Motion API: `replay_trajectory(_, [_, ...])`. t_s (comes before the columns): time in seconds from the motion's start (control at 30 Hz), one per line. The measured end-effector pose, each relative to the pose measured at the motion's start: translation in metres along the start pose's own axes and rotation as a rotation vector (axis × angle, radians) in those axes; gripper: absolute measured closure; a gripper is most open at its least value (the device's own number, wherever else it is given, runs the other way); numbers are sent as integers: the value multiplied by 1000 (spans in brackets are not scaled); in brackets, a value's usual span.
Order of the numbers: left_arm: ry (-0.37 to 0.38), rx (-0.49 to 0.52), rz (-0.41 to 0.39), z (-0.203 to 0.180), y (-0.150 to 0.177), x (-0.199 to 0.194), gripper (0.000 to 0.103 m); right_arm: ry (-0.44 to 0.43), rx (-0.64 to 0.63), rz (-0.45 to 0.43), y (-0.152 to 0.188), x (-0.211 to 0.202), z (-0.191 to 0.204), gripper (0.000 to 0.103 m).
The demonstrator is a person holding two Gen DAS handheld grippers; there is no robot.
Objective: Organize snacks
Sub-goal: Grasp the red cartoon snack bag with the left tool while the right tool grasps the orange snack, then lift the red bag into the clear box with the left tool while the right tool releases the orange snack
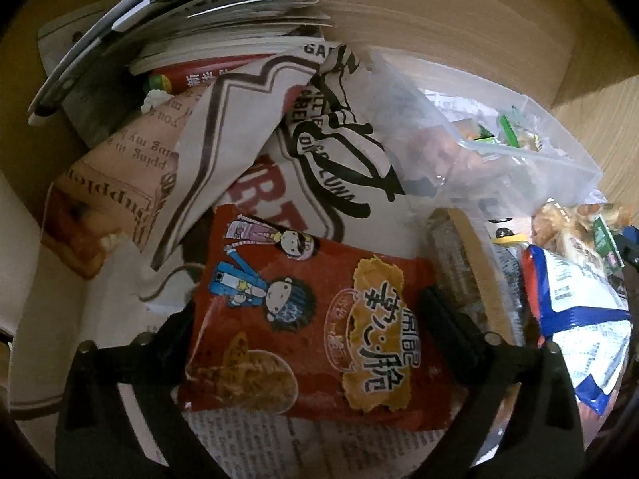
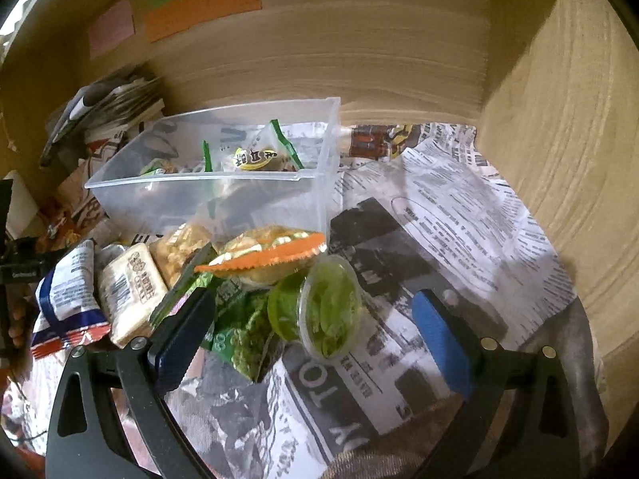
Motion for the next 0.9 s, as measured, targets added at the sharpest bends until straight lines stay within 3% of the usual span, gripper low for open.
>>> replay_trajectory(0.1, [23, 5, -17, -1, 4, -6, 27, -13, 2, -22, -5, 0, 0, 4])
replay_trajectory(0.23, [18, 13, -43, -9, 7, -14, 40, -32, -1, -40, -12, 4, 2, 9])
replay_trajectory(0.3, [37, 10, -47, -11, 6, -17, 57, -44, -7, -34, -14, 7, 3, 20])
replay_trajectory(0.4, [43, 9, -67, -11, 4, -29, 67, -76, -6, -23, -16, 12, 4, 40])
replay_trajectory(0.5, [40, 9, -91, -12, -1, -38, 73, -71, -9, -30, -16, 13, 4, 63])
replay_trajectory(0.9, [-3, 32, -202, -19, -15, -78, 79, -78, 4, -111, -17, -13, -1, 67])
Point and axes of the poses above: each gripper's, at about its wrist camera, not at the fingertips, and x roughly the way its jaws point, z to its left, y to its underside, the point moved 1 cm from there along x, roughly the way its jaws point, and after that the axes turned 1 degree about z, right-handed, at the moved point
